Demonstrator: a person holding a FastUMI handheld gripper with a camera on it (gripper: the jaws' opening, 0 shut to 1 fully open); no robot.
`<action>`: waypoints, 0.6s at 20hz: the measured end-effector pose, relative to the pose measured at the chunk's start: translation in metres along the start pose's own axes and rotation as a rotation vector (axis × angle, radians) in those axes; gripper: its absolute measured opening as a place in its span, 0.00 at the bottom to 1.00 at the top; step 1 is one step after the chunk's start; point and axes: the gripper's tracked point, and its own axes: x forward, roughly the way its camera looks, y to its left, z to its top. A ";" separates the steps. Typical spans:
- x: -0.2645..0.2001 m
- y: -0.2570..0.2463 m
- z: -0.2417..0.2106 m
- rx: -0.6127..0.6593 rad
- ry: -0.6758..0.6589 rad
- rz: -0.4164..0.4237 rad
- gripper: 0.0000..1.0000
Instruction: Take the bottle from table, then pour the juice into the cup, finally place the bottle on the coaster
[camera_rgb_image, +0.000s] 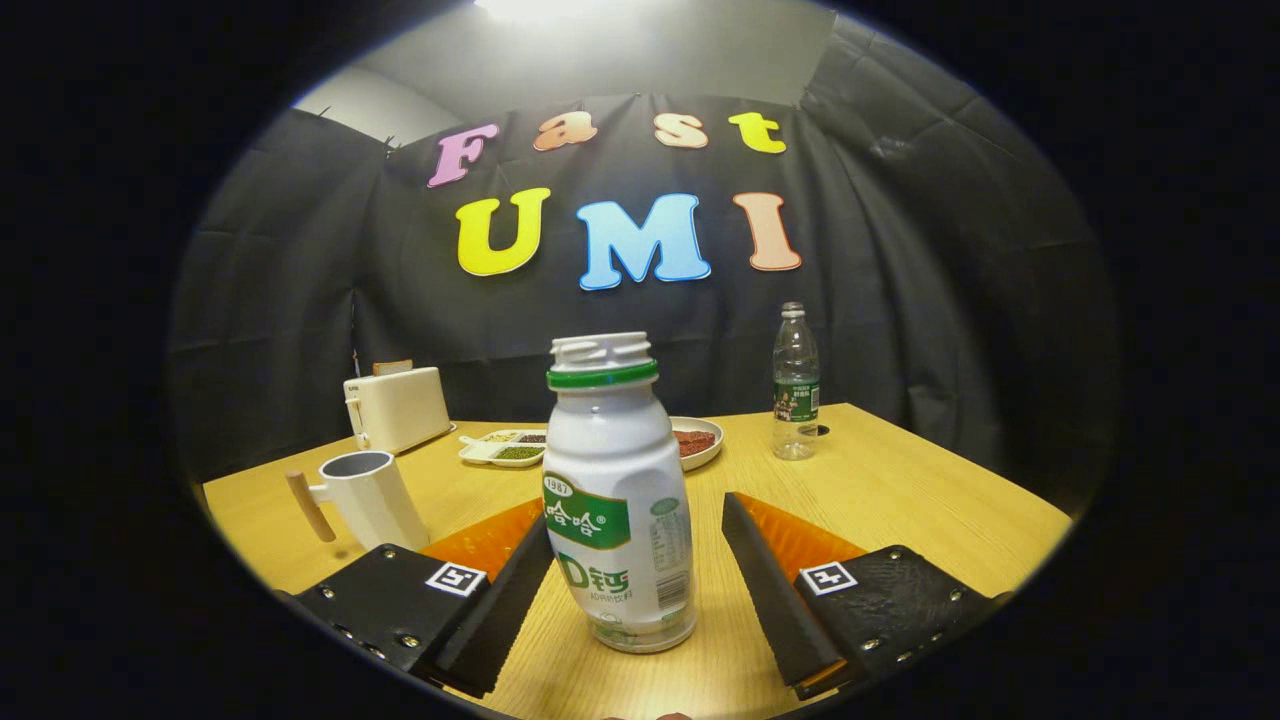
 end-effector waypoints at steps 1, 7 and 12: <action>0.002 0.000 -0.002 -0.005 0.003 -0.001 0.98; 0.004 0.010 -0.004 -0.061 -0.002 0.027 0.74; 0.005 0.017 0.000 -0.160 -0.012 0.048 0.70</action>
